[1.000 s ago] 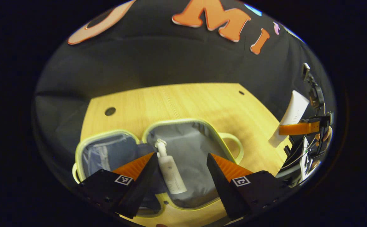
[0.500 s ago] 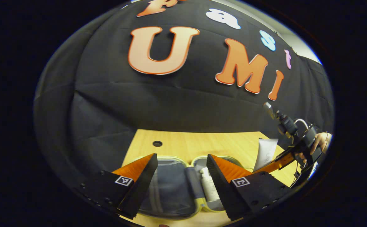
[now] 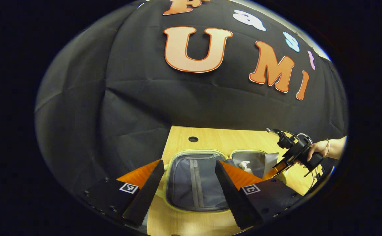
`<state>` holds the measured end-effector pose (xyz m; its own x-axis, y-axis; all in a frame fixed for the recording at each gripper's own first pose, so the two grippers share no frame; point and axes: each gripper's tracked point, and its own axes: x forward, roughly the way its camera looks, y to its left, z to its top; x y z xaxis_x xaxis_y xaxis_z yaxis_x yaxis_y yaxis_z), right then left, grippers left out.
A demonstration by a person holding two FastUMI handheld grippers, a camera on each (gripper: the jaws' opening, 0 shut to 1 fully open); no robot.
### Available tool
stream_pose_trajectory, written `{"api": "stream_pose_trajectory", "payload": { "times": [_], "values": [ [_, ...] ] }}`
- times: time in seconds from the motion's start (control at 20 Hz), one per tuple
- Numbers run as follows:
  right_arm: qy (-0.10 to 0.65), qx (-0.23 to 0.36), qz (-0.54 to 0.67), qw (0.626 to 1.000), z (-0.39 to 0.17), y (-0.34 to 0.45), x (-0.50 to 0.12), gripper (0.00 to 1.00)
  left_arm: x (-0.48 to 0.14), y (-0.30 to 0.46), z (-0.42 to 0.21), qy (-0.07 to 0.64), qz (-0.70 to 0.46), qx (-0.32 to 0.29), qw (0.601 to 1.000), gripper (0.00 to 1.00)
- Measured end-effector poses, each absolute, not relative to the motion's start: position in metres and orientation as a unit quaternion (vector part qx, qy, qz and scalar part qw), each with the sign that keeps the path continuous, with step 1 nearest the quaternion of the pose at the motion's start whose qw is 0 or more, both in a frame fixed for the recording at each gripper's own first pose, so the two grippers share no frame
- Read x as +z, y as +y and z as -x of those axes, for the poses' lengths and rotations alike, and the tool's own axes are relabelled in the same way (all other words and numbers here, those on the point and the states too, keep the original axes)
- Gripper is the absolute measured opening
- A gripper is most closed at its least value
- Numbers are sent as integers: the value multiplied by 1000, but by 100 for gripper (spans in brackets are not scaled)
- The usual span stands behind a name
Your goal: First open the suitcase, pack the skin care products into it, and then close the suitcase.
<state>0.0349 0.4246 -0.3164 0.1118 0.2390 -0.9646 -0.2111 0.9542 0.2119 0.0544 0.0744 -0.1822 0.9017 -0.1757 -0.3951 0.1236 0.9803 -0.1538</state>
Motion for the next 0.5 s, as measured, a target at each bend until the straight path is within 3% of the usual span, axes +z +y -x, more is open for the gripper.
{"api": "stream_pose_trajectory", "payload": {
  "times": [0.1, 0.2, 0.3, 0.45, 0.5],
  "values": [
    [646, 149, -11, 749, -36, 423, -315, 46, -185, 75, -56, 211, 62, -73, 973, 98],
    [643, 153, -24, 750, -37, 425, -307, 45, -184, 74, -55, 211, 63, -72, 973, 98],
    [629, 160, -47, 759, -40, 432, -292, 59, -184, 75, -55, 209, 63, -72, 973, 98],
    [597, 180, -67, 779, -35, 438, -262, 95, -184, 76, -55, 209, 66, -71, 973, 98],
    [586, 187, -68, 785, -33, 436, -251, 96, -182, 78, -56, 209, 69, -67, 973, 98]
  ]
}}
